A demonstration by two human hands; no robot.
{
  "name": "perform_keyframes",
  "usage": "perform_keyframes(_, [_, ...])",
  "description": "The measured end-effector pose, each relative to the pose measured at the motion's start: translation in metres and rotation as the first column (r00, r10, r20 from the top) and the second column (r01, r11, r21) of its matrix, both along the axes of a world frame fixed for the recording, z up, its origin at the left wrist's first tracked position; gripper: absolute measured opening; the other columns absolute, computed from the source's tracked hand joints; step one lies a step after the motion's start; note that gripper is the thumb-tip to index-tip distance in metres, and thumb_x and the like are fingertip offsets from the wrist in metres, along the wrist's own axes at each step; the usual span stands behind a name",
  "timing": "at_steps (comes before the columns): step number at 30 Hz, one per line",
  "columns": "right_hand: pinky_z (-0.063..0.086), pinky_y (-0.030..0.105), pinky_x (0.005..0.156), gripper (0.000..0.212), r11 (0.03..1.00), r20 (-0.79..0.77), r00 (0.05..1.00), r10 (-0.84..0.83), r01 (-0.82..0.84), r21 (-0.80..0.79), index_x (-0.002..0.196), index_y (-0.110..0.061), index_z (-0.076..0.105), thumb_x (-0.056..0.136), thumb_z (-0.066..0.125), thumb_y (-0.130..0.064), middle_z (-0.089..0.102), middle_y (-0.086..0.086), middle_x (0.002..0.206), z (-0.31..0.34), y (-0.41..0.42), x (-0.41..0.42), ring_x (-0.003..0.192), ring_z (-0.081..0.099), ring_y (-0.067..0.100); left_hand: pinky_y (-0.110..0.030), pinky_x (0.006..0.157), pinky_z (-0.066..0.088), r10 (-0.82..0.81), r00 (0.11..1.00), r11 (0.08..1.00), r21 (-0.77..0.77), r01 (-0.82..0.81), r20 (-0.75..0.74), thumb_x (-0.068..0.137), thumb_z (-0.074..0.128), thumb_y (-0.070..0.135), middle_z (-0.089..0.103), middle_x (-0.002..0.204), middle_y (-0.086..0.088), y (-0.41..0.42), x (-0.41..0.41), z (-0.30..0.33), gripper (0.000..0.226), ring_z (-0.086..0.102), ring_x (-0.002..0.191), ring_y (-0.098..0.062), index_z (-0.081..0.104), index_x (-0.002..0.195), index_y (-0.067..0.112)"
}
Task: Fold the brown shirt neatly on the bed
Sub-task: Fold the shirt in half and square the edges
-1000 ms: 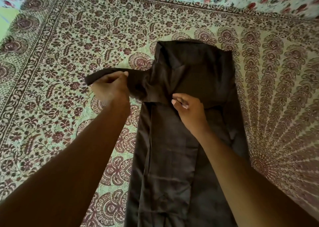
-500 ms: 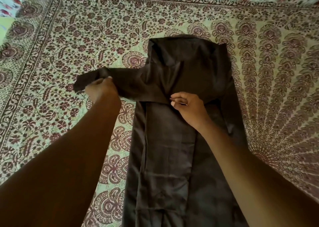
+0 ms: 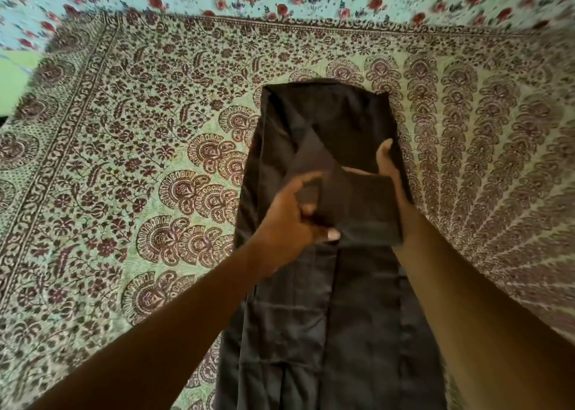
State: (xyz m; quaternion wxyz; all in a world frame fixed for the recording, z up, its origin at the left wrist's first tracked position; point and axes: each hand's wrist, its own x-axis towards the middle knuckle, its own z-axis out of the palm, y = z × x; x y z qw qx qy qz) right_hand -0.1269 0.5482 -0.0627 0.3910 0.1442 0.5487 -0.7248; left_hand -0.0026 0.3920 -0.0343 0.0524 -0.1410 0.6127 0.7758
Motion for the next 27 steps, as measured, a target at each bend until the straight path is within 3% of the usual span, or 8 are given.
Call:
perform_keyframes(3, [0.061, 0.025, 0.066, 0.027, 0.994, -0.099, 0.994, 0.048, -0.038, 0.105, 0.099, -0.011, 0.084, 0.097, 0.067, -0.033, 0.081, 0.006, 0.098, 0.018, 0.021, 0.006, 0.082, 0.079, 0.014, -0.033, 0.083, 0.064, -0.273, 0.962, 0.954, -0.122, 0.272, 0.008, 0.07, 0.077, -0.025, 0.077, 0.105, -0.011, 0.017, 0.022, -0.008, 0.048, 0.074, 0.099, -0.011, 0.068, 0.112, -0.003])
perform_keyframes(7, [0.059, 0.041, 0.096, 0.061, 0.988, -0.062, 0.996, -0.059, 0.067, 0.138, 0.138, 0.001, 0.059, 0.08, 0.076, 0.0, 0.074, 0.017, 0.12, 0.023, 0.067, 0.034, 0.109, 0.074, 0.029, -0.039, 0.089, 0.062, -0.406, 0.914, 0.859, -0.348, 0.375, -0.019, 0.075, 0.084, -0.008, 0.079, 0.099, -0.011, 0.031, 0.05, -0.016, 0.017, 0.076, 0.103, -0.021, 0.077, 0.088, 0.0])
perform_keyframes(9, [0.057, 0.043, 0.1, 0.051, 0.979, -0.073, 0.987, -0.143, 0.152, 0.139, 0.139, -0.003, 0.058, 0.09, 0.069, 0.002, 0.072, 0.016, 0.126, 0.026, 0.087, 0.051, 0.115, 0.071, 0.029, -0.04, 0.088, 0.061, -0.369, 0.929, 0.868, -0.344, 0.359, 0.037, 0.07, 0.087, -0.011, 0.072, 0.101, -0.011, 0.039, 0.063, -0.02, 0.028, 0.074, 0.1, -0.027, 0.076, 0.075, 0.015])
perform_keyframes(12, [0.062, 0.032, 0.076, 0.024, 0.963, -0.112, 0.971, -0.209, 0.224, 0.149, 0.117, -0.006, 0.072, 0.097, 0.06, 0.001, 0.078, 0.011, 0.107, 0.029, 0.117, 0.076, 0.098, 0.076, 0.025, -0.03, 0.081, 0.057, -0.313, 0.941, 0.862, -0.379, 0.337, 0.125, 0.064, 0.09, -0.01, 0.057, 0.105, -0.001, 0.058, 0.084, -0.026, 0.047, 0.064, 0.096, -0.017, 0.073, 0.061, 0.034])
perform_keyframes(17, [0.058, 0.046, 0.092, 0.02, 0.914, -0.129, 0.944, -0.303, 0.326, 0.241, 0.117, 0.002, 0.069, 0.103, 0.055, -0.001, 0.073, 0.02, 0.116, 0.013, 0.148, 0.114, 0.105, 0.071, 0.033, -0.019, 0.065, 0.052, -0.378, 0.887, 0.82, -0.349, 0.454, 0.265, 0.077, 0.063, -0.026, 0.069, 0.088, 0.022, 0.088, 0.119, -0.033, 0.036, 0.068, 0.082, 0.002, 0.077, 0.075, 0.007])
perform_keyframes(20, [0.058, 0.046, 0.082, 0.008, 0.923, -0.065, 0.983, -0.171, 0.183, 0.338, 0.106, -0.016, 0.068, 0.1, 0.067, -0.021, 0.073, 0.01, 0.112, 0.008, 0.157, 0.132, 0.099, 0.07, 0.031, -0.006, 0.072, 0.051, -0.444, 0.805, 0.754, -0.321, 0.573, 0.394, 0.079, 0.064, -0.021, 0.071, 0.097, 0.026, 0.096, 0.138, -0.036, 0.05, 0.062, 0.101, 0.018, 0.084, 0.079, 0.025])
perform_keyframes(24, [0.062, 0.047, 0.078, 0.059, 0.871, -0.015, 0.998, 0.06, -0.045, 0.49, 0.134, -0.025, 0.055, 0.084, 0.084, -0.014, 0.07, 0.006, 0.122, -0.002, 0.164, 0.151, 0.108, 0.07, 0.031, -0.018, 0.074, 0.056, -0.32, 0.801, 0.834, -0.25, 0.491, 0.505, 0.078, 0.06, -0.017, 0.07, 0.119, 0.009, 0.105, 0.161, -0.044, 0.054, 0.066, 0.11, -0.001, 0.084, 0.076, 0.031])
perform_keyframes(27, [0.059, 0.062, 0.088, 0.054, 0.852, -0.087, 0.994, 0.065, -0.01, 0.523, 0.131, -0.025, 0.057, 0.087, 0.078, -0.002, 0.073, 0.013, 0.117, -0.006, 0.163, 0.157, 0.108, 0.071, 0.033, -0.026, 0.064, 0.058, -0.161, 0.818, 0.91, -0.237, 0.339, 0.552, 0.083, 0.072, -0.009, 0.064, 0.126, 0.005, 0.108, 0.171, -0.037, 0.032, 0.072, 0.094, -0.011, 0.084, 0.08, 0.021])
